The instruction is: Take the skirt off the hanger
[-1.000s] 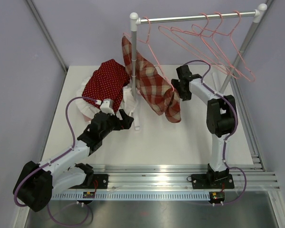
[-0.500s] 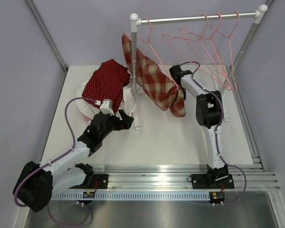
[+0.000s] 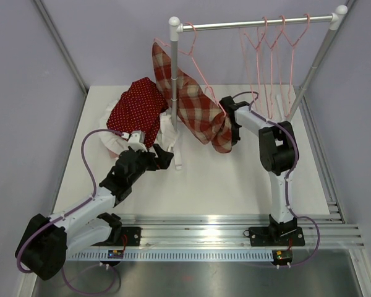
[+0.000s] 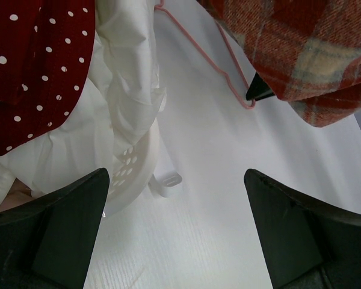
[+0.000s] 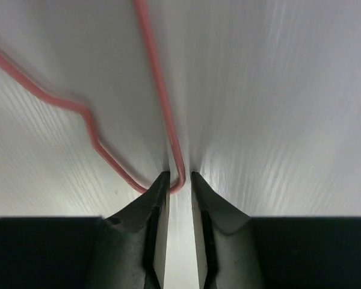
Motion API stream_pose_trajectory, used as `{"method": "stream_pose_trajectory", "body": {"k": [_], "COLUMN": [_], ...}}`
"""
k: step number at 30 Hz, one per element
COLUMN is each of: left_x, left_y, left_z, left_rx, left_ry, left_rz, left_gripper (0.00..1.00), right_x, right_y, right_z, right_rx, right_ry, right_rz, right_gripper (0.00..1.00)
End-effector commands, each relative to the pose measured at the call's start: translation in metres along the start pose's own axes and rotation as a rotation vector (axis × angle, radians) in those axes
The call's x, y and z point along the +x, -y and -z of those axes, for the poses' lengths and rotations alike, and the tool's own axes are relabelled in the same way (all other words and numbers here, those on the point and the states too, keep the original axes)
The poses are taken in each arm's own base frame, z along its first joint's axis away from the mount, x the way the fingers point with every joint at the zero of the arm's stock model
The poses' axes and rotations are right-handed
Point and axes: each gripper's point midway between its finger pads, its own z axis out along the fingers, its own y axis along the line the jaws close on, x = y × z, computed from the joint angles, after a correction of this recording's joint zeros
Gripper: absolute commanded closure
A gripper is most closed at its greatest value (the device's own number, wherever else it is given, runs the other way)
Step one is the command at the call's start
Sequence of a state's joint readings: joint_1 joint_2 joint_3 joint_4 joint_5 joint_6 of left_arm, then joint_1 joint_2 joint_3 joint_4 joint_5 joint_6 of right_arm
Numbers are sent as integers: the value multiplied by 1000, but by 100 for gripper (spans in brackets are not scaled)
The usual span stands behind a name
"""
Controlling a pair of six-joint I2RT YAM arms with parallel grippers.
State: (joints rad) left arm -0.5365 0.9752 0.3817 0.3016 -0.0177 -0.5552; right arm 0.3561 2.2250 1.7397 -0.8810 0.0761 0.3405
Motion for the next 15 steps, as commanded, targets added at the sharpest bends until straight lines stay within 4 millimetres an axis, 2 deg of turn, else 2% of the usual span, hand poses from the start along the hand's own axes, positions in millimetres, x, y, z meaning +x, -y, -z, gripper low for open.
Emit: {"method": "stream_pose_trajectory", "body": {"k": [1,2,4,5,7,10,13,14,15], "left_x": [-15,-15,-16,-16,-16,-16,-16,-17,-17], "left_y": [12,13,13,13,13,12,14,15,21], "left_z": [2,3,4,5,5,4,5,5,6], "left_rx": [55,58,59,59,59,56,63,63,83], "left_ry": [69,71,80,81,78,74,74,72,45], "left_rz": [5,6,8,8,7,3,-1,-5,-10], "left_gripper": [1,1,1,1,1,1,1,1,1], "right_x": [77,89,113,116,135,147,147,145,145], "right_y": [9,8,5,3,1,-7,-16,-25,-26], "right_z": [-16,-15,-18,-20,-25,-24,-2,19,31], "right_rx": [50,37,32,31,39,30,3,-23,-27], "right_ry": [-197,-206,-240,-237,-266,-259,-211,-170,-148], "right_rz": [15,11,32,30,55,79,82,96,103], "right_gripper": [73,81,90,98,100,100,100,100,100]}}
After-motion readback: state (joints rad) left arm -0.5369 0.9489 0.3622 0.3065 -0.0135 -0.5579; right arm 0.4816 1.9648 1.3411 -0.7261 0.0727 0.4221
